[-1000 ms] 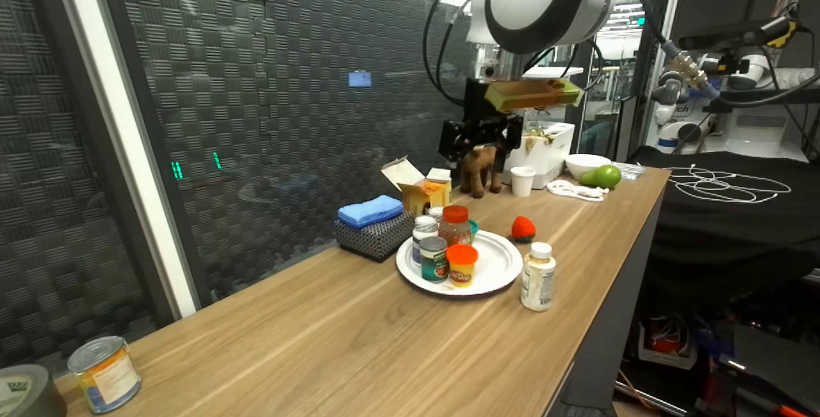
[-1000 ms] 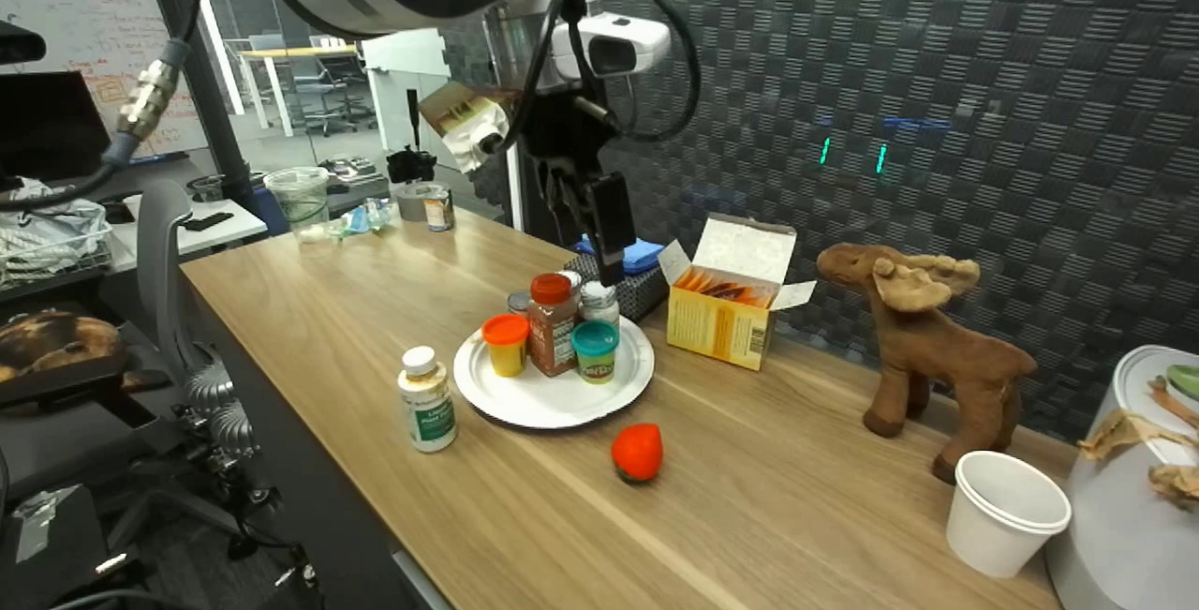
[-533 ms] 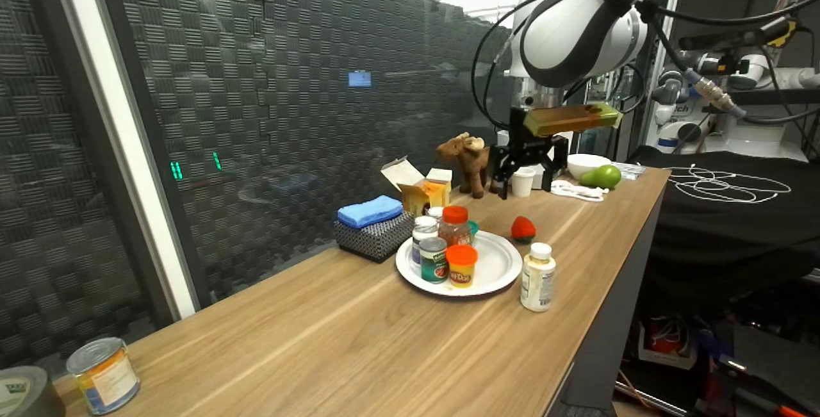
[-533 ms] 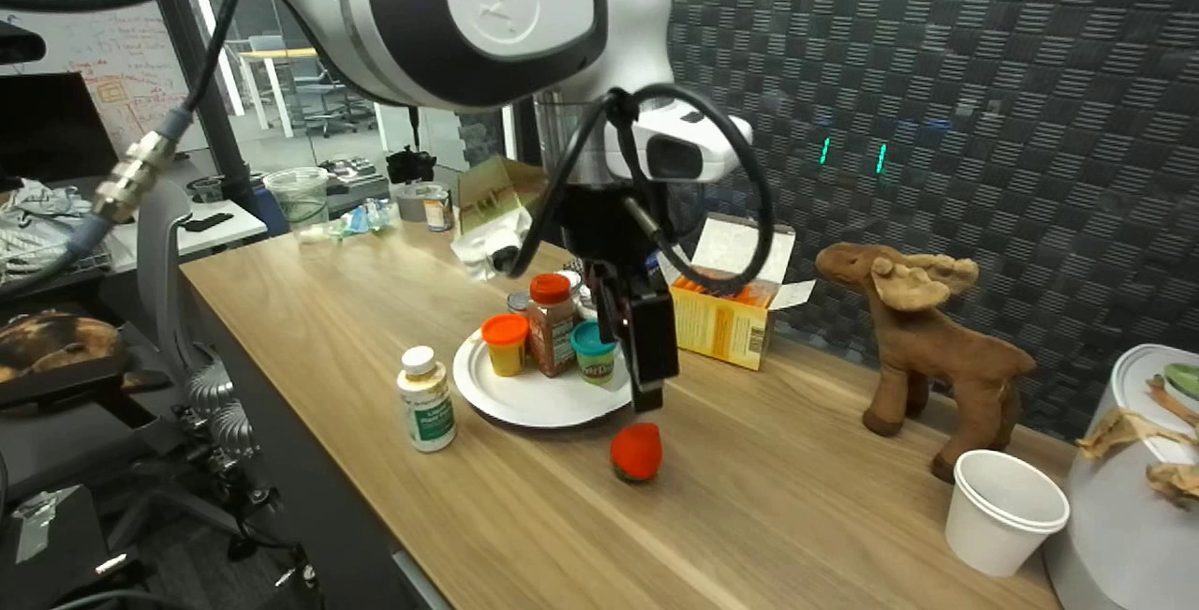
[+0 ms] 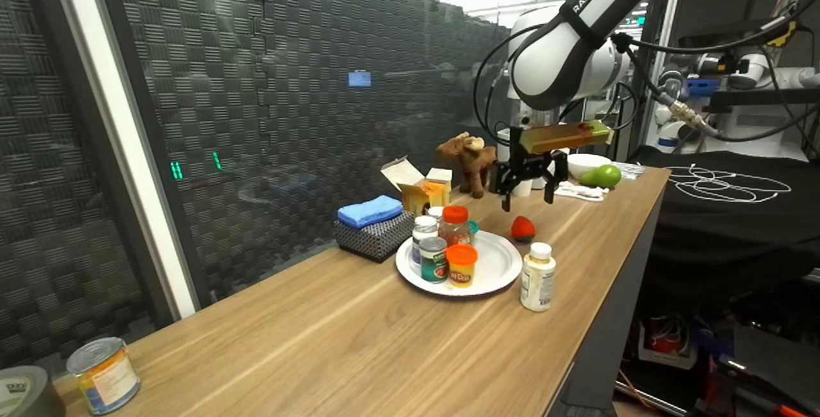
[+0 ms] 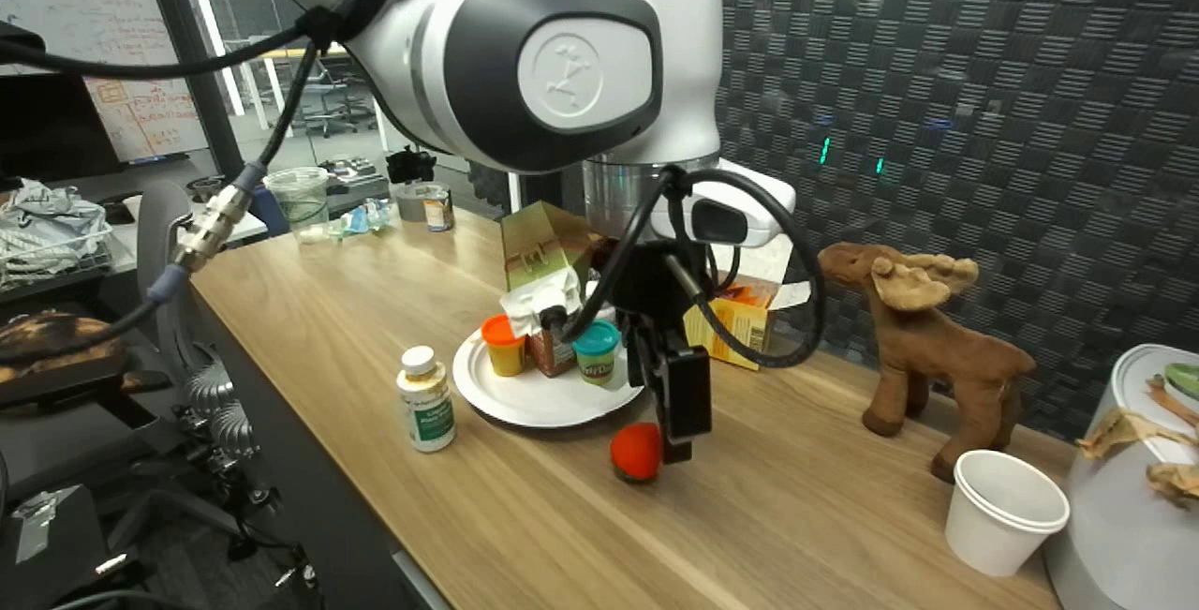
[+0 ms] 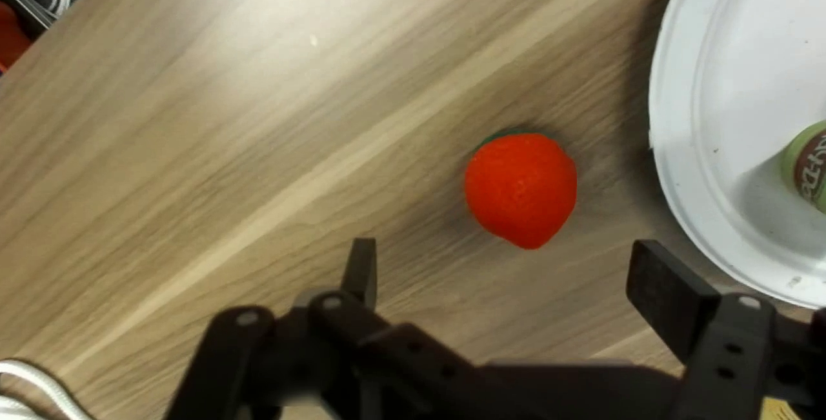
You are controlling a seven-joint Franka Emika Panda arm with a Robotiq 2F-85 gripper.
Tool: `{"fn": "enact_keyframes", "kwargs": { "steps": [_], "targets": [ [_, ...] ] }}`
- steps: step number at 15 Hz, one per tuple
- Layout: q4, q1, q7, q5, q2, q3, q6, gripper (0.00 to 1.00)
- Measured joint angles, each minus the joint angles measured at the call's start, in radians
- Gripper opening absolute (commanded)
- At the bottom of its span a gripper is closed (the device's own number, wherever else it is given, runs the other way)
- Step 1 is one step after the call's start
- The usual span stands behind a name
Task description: Place the bottles and the strawberry on the white plate
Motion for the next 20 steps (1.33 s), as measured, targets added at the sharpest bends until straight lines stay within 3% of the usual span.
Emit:
{"fn": "enact_keyframes", "kwargs": {
  "steps": [9, 10, 11, 13, 18, 20],
  "targets": [
    [0.038, -0.004, -0.01, 0.118, 0.098, 0.002, -0.03, 1.0],
    [0.038, -0.005, -0.011, 0.129, 0.103, 0.002, -0.031, 0.96],
    [0.039, -0.007, -0.012, 0.135, 0.107, 0.002, -0.031, 0.74],
    [0.041, -0.012, -0.012, 0.145, 0.113, 0.002, -0.031, 0.7],
    [0.048, -0.016, -0.012, 0.149, 0.114, 0.003, -0.031, 0.31],
    [0.045, -0.016, -0.012, 0.149, 0.109, 0.005, -0.031, 0.26]
  ]
}}
